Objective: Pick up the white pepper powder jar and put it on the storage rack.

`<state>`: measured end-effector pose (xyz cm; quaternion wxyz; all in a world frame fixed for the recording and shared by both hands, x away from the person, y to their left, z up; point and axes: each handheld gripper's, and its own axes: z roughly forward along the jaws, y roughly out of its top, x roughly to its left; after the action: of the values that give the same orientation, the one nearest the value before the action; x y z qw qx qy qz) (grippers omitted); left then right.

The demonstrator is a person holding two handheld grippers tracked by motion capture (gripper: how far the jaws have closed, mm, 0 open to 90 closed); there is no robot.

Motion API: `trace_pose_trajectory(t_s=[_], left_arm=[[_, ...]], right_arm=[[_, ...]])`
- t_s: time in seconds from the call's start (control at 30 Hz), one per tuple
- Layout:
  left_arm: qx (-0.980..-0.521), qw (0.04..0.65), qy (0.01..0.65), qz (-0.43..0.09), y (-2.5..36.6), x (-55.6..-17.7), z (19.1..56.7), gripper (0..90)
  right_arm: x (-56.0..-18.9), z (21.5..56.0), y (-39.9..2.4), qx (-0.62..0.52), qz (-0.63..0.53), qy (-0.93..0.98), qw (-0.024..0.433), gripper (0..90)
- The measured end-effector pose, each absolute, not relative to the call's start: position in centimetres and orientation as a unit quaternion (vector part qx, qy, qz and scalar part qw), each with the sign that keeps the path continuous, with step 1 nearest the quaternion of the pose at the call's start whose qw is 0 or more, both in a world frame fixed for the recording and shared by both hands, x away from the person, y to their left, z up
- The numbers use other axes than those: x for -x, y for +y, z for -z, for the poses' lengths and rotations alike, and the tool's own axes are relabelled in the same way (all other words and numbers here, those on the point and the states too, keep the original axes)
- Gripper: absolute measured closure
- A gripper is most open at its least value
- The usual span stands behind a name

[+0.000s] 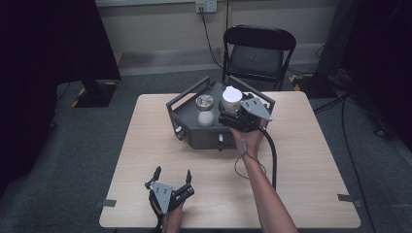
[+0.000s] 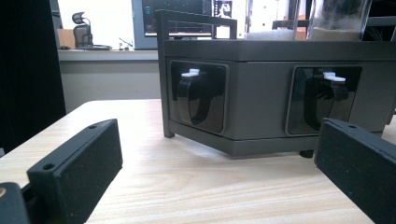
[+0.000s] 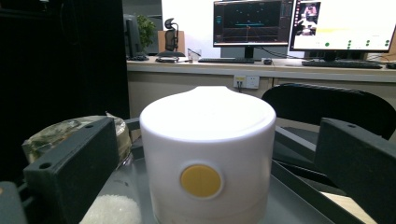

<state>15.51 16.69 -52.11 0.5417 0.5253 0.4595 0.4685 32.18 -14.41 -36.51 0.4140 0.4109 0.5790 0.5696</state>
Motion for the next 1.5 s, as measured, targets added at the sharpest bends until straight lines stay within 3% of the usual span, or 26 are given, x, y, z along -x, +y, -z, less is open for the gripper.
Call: trace_pose_trajectory(t_s=[0.77,0.97,1.5], left_arm=[[-0.525,0.541,0.460,-0.469,16.7,-15.5,52.1,0.2],[-0.524,0.541,0.460,-0.469,16.7,-15.5,52.1,0.2],[-0.525,0.541,0.460,-0.469,16.7,-15.5,52.1,0.2]], right_arm=[[-29.3,37.6,-16.3,-0.404,-0.582,0.568,0.419,0.0],[-28.3,38.3,-17.0,-0.420,-0.605,0.550,0.394,0.0],[-25.5,39.4,-18.2,-0.412,-0.605,0.545,0.409,0.0]])
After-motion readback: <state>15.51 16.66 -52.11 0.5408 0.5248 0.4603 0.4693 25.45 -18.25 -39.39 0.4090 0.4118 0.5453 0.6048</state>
